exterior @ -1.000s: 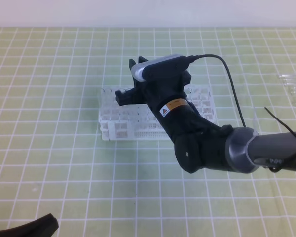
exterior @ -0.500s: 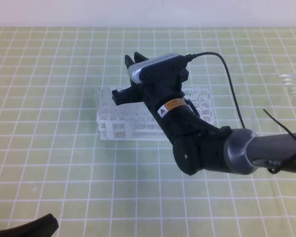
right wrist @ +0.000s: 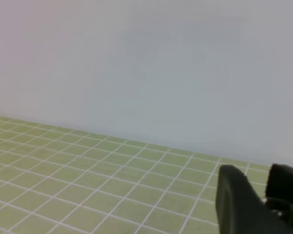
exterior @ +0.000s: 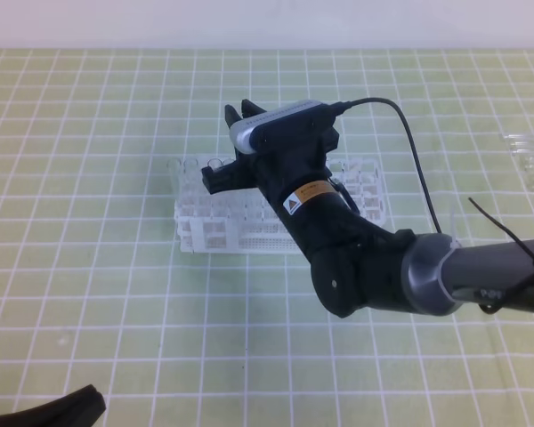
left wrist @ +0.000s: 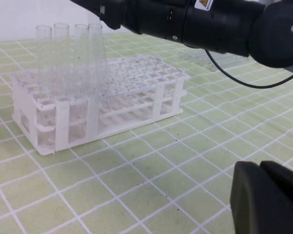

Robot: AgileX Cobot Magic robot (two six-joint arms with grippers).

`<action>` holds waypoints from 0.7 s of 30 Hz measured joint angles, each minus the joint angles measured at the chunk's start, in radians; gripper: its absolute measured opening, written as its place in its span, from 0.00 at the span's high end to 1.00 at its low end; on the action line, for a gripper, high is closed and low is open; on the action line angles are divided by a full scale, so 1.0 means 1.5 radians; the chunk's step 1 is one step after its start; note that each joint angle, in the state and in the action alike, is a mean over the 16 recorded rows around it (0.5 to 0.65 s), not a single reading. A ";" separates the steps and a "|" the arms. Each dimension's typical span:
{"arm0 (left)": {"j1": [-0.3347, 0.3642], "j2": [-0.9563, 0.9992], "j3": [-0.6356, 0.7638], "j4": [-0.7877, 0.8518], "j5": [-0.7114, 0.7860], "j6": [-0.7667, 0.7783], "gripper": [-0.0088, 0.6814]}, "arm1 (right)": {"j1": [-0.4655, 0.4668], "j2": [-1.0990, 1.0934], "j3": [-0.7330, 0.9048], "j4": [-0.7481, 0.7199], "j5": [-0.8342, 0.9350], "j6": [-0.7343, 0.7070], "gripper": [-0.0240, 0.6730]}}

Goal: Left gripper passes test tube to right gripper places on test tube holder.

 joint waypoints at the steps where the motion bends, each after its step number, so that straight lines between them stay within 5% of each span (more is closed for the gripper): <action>1: 0.000 0.000 0.001 0.000 -0.001 0.000 0.99 | 0.000 0.001 0.000 0.000 0.000 0.000 0.83; 21: 0.000 -0.001 -0.003 0.000 0.002 0.000 0.99 | 0.000 0.012 0.000 -0.001 -0.023 0.000 0.83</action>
